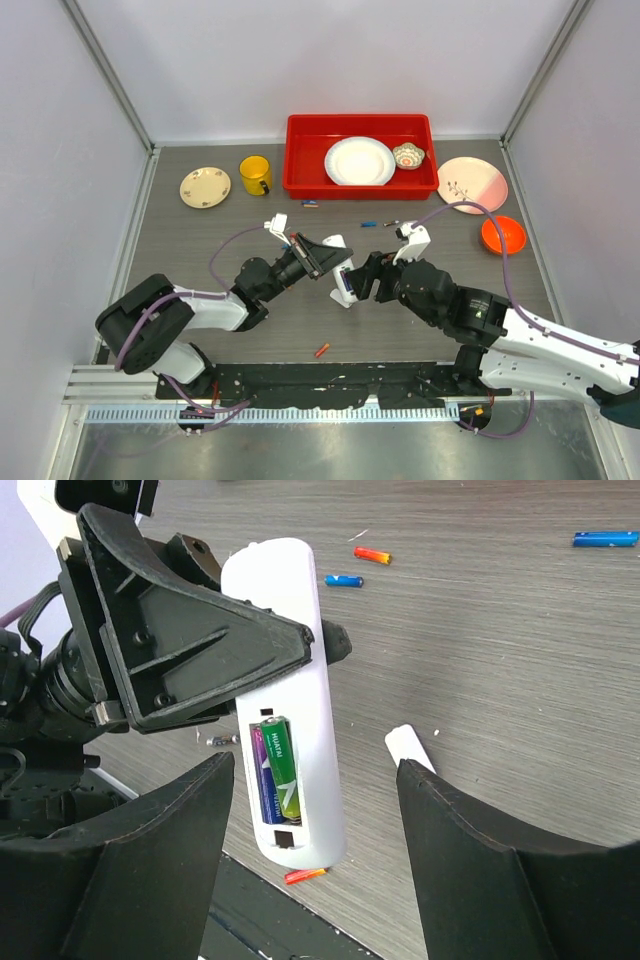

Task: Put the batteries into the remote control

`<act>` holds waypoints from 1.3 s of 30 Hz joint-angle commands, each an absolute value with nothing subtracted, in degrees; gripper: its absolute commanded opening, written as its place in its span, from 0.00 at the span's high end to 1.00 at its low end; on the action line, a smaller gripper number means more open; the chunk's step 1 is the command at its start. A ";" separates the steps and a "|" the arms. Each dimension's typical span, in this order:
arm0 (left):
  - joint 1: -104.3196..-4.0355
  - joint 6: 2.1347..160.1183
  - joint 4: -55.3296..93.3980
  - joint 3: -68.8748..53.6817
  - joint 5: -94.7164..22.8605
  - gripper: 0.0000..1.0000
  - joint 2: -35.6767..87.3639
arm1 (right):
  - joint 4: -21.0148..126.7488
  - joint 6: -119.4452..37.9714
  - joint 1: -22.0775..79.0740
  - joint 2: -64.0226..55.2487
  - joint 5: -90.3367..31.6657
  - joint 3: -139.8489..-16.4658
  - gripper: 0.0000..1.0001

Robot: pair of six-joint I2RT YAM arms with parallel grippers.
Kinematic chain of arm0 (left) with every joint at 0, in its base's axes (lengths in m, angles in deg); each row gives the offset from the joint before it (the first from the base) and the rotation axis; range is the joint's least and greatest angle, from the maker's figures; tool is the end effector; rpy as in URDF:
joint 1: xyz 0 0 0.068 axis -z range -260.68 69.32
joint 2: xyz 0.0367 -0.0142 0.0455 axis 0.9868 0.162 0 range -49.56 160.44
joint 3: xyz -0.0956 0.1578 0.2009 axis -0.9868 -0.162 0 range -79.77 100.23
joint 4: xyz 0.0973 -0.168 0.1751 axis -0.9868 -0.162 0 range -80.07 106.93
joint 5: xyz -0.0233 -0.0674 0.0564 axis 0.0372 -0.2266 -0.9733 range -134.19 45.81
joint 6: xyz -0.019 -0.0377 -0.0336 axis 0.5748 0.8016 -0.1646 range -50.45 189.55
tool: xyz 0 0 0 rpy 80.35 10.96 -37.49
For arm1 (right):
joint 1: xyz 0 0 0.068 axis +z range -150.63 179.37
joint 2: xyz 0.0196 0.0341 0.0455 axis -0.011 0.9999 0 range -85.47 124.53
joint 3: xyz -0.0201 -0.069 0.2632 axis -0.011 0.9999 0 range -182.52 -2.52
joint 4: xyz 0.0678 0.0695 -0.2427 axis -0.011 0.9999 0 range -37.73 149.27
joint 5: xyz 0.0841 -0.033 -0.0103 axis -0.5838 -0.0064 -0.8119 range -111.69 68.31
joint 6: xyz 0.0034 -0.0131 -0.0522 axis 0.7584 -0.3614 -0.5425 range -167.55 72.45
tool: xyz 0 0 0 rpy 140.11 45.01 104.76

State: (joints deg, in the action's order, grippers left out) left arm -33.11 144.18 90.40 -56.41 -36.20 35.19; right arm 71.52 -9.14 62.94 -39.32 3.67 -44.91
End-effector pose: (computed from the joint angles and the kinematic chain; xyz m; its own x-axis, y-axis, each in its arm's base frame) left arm 0.1803 -0.2046 0.2128 -0.7559 -0.5884 -0.2872 0.3541 0.0016 -0.9352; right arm 0.0952 0.1572 0.3062 -0.5300 0.1950 -0.8253 -0.3884 0.8093 0.4406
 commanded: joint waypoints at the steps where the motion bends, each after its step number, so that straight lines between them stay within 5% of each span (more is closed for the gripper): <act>1: -32.95 143.29 105.52 -56.04 -36.81 1.00 33.76 | 69.15 -7.74 62.74 -40.91 7.13 -45.50 0.29; 39: -33.04 143.29 105.52 -56.91 -36.90 1.00 34.02 | 71.96 -5.98 61.51 -39.24 9.07 -47.43 0.28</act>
State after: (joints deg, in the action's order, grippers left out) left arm -33.11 143.96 90.03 -56.80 -36.64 35.12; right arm 73.07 -6.78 61.76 -37.85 7.60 -45.05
